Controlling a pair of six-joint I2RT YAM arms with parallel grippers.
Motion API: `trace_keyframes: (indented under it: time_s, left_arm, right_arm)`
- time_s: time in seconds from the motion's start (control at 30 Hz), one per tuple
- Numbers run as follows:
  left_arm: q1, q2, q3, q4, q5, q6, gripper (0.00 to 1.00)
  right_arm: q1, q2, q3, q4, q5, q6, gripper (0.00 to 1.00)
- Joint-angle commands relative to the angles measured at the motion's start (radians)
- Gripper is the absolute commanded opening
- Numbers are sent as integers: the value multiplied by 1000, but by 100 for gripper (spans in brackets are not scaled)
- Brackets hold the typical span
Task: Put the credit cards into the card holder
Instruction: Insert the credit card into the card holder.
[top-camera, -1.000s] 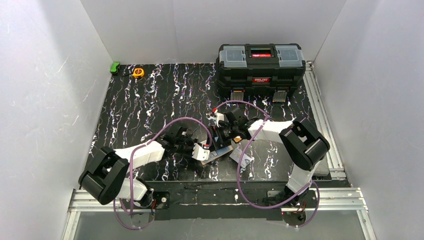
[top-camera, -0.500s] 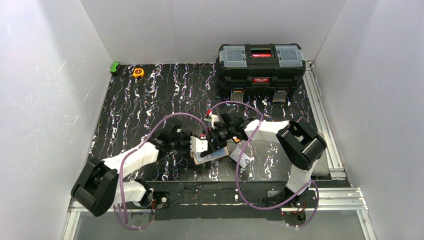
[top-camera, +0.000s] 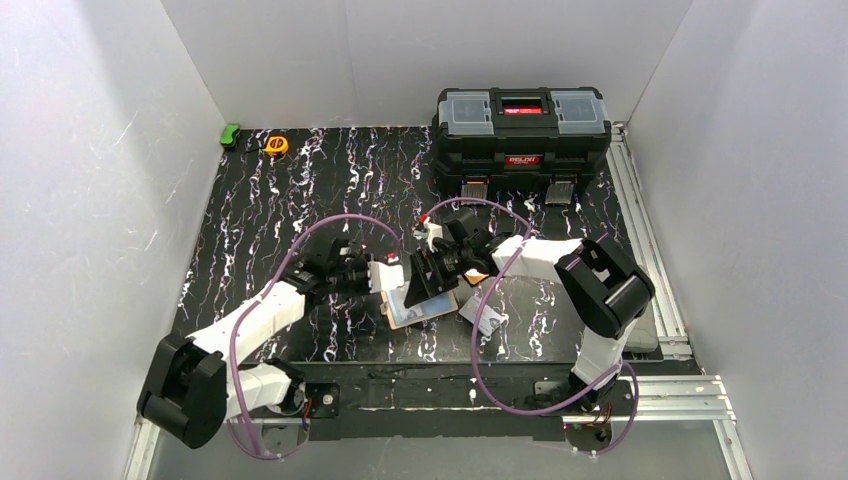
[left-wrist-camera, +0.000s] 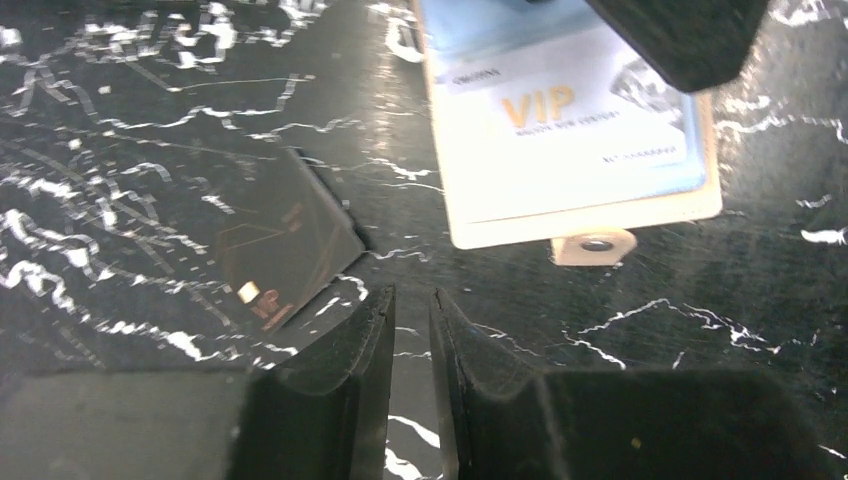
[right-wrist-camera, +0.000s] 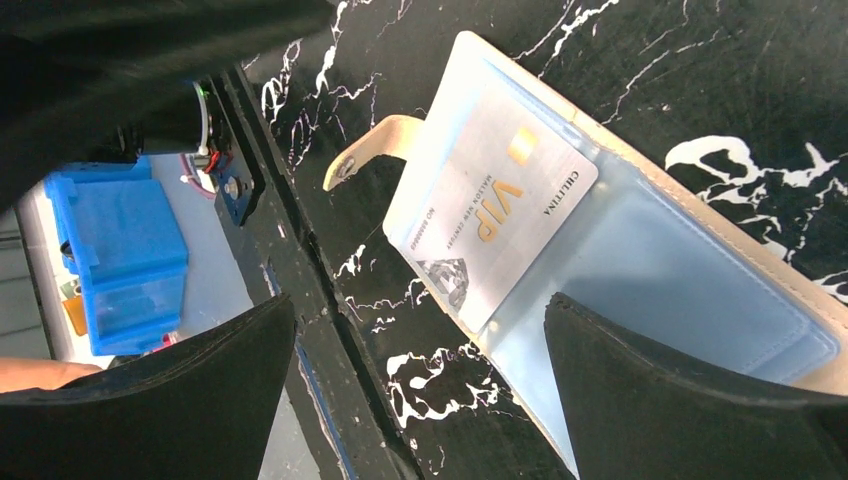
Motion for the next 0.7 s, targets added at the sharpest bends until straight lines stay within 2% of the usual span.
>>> trace_keyframes:
  time_s: [0.0, 0.2, 0.37, 0.67]
  left_arm:
    - [1, 36, -62, 9, 87, 140, 18]
    - [1, 99, -119, 100, 116, 247, 17]
    - [1, 161, -122, 171, 114, 237, 17]
    - [0, 182, -110, 174, 152, 201, 16]
  right_arm:
    - [3, 9, 51, -17, -14, -17, 100]
    - [26, 36, 64, -22, -26, -13, 100]
    - [33, 69, 83, -34, -38, -9, 100]
    - [64, 102, 136, -79, -56, -32, 100]
